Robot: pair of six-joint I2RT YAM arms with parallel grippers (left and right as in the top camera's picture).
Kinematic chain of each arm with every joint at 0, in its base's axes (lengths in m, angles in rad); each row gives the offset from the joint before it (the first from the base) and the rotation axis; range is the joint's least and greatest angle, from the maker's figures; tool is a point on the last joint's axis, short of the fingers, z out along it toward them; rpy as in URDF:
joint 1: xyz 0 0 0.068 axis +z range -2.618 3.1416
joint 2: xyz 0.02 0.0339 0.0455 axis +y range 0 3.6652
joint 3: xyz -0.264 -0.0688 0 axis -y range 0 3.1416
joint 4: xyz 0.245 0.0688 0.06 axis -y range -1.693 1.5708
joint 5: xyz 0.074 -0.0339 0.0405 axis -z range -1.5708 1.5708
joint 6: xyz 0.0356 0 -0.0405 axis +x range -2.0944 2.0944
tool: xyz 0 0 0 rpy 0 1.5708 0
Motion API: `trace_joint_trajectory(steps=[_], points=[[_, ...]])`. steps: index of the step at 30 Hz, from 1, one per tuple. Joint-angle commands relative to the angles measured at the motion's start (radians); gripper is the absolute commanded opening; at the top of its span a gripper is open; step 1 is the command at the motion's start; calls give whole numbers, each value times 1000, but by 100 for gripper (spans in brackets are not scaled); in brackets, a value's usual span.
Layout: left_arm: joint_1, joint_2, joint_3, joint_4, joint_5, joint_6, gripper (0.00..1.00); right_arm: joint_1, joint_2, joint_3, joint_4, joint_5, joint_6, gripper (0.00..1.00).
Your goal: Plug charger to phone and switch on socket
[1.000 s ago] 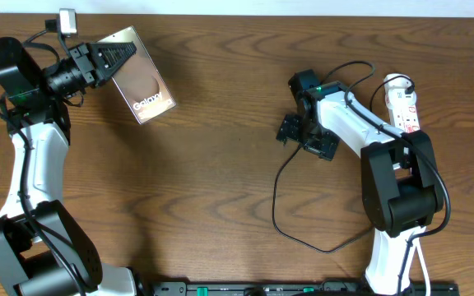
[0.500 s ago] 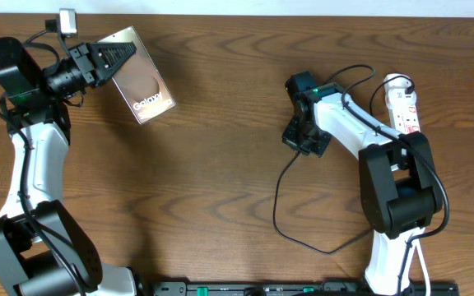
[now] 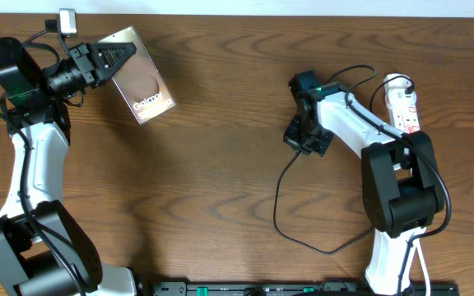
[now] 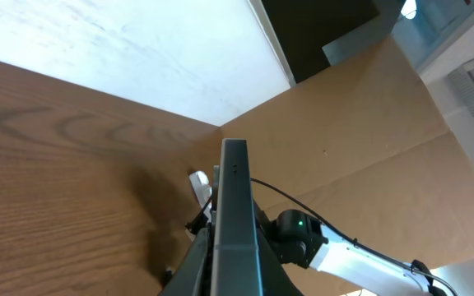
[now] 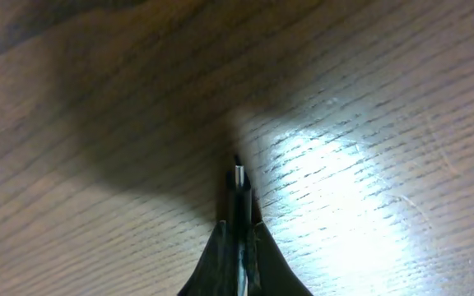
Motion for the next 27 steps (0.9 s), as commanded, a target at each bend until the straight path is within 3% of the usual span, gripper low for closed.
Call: trace_joint_trajectory(steps=[1, 6, 15, 19, 27], points=[[2, -5, -2, 9, 24, 8, 8, -2, 69, -45, -21, -82, -95, 1], [2, -5, -2, 9, 24, 8, 7, 8, 69, -45, 7, -378, -346, 1], [-6, -5, -2, 9, 24, 8, 7, 17, 69, -45, 32, -1151, -1117, 1], [-10, -5, -2, 9, 24, 8, 8, 42, 69, -45, 16, -1228, -1345, 1], [-25, -5, -2, 9, 24, 13, 7, 126, 69, -45, 21, -1293, -1637, 1]])
